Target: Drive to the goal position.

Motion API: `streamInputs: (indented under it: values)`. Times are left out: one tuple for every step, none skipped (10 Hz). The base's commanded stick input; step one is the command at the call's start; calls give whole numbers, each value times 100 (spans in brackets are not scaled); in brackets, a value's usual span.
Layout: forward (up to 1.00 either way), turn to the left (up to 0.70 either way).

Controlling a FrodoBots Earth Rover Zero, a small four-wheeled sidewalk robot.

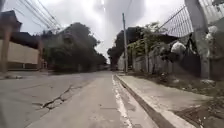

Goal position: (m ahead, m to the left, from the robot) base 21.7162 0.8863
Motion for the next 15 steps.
streamInputs:
  values:
    - [70, -5]
    - [70, 0]
    - [70, 0]
    - [70, 0]
    - [70, 0]
    - [70, 0]
    - [70, 0]
    - [70, 0]
    - [70, -13]
    - [70, -27]
    - [70, -32]
    - [70, -14]
    - [70, 0]
    - [70, 0]
    - [70, -3]
